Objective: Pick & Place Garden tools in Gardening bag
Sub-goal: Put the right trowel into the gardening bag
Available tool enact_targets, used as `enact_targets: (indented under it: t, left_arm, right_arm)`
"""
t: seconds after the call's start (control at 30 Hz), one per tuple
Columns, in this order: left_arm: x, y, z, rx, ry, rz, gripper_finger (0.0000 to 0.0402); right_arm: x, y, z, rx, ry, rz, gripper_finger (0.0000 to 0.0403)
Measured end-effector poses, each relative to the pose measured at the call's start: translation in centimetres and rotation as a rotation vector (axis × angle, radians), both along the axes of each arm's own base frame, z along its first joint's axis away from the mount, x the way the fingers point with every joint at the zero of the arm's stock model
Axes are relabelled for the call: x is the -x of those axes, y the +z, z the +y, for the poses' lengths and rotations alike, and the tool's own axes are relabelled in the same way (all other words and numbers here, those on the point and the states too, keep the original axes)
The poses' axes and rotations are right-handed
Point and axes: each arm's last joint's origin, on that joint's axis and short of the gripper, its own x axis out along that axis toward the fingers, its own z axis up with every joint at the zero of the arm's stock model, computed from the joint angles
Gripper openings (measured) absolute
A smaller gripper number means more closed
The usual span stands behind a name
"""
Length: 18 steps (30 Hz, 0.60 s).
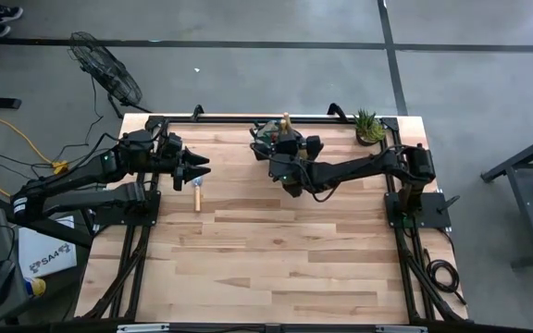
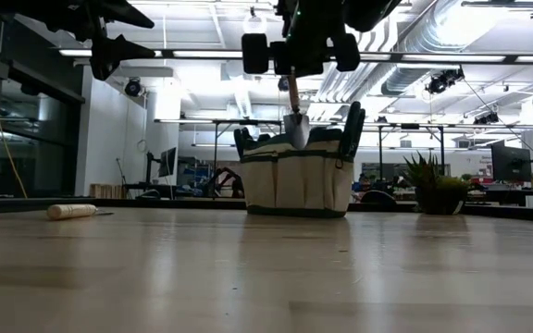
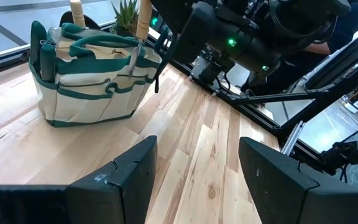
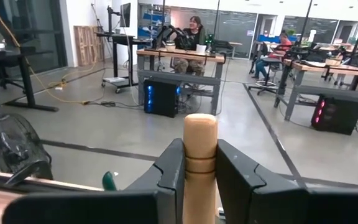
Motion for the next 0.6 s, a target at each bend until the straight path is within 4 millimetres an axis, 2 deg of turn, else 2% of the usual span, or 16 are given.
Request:
enact_targets:
  t: [0.3, 0.6]
  left_arm:
    - [0.0, 0.0, 0.0, -0.003, -0.001, 0.000, 0.0222]
    - [0.0, 0.0, 0.0, -0.003, 0.000, 0.000, 0.0222]
  right_arm:
    - [-0.1, -0.1, 0.7, -0.008, 0.037, -0.005, 0.0055]
    - [0.5, -1.6, 0.4, -0.048, 0.016, -0.008, 0.0055]
